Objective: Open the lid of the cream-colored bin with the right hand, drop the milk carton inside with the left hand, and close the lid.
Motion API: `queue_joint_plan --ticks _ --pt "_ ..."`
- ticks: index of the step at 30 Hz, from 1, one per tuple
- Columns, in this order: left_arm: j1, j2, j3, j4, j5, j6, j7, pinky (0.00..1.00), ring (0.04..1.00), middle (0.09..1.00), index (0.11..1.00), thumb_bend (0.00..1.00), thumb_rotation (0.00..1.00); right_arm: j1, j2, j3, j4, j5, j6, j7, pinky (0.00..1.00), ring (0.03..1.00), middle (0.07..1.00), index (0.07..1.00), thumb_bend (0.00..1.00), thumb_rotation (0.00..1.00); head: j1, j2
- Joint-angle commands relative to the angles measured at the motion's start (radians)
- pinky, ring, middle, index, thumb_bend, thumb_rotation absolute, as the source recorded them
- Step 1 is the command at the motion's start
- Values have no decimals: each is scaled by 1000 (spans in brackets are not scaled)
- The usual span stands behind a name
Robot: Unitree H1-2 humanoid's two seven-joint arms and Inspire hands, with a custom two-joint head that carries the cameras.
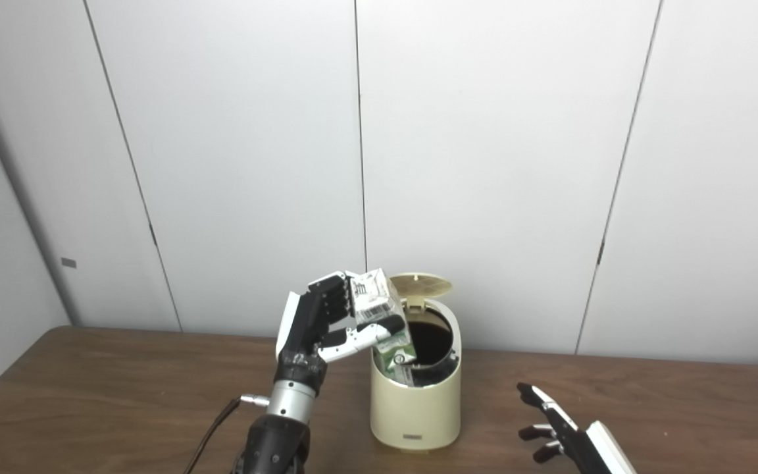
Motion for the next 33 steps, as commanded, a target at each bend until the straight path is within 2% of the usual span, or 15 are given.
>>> queue_joint_plan --ticks 1,6,9,13,19,33 --pt "-78 -7 -7 5 21 -97 12 387 442 479 490 523 0 -29 1 -8 -37 2 -3 -13 599 733 909 924 792 204 -1 1" --pt "-103 -4 -18 100 91 -223 57 407 445 475 495 523 0 -26 0 -6 -41 4 -7 -12 590 740 912 926 785 203 -6 5" --pt "-115 -4 -29 142 100 -258 89 415 441 470 499 523 0 -24 0 -9 -41 12 -5 -9 592 740 913 927 788 223 -10 7" --pt "-128 5 -63 181 99 -261 147 427 443 468 502 523 0 -21 0 -8 -46 6 -8 -13 586 734 909 926 787 222 -15 8" --pt "-148 35 -146 243 115 -261 259 443 459 474 498 523 0 -15 0 -4 -63 -5 5 -9 559 743 911 928 785 231 -20 14" --pt "-197 92 -358 360 128 -261 560 481 459 473 500 511 0 0 1 -9 -76 9 15 -11 571 749 914 925 789 258 -30 25"
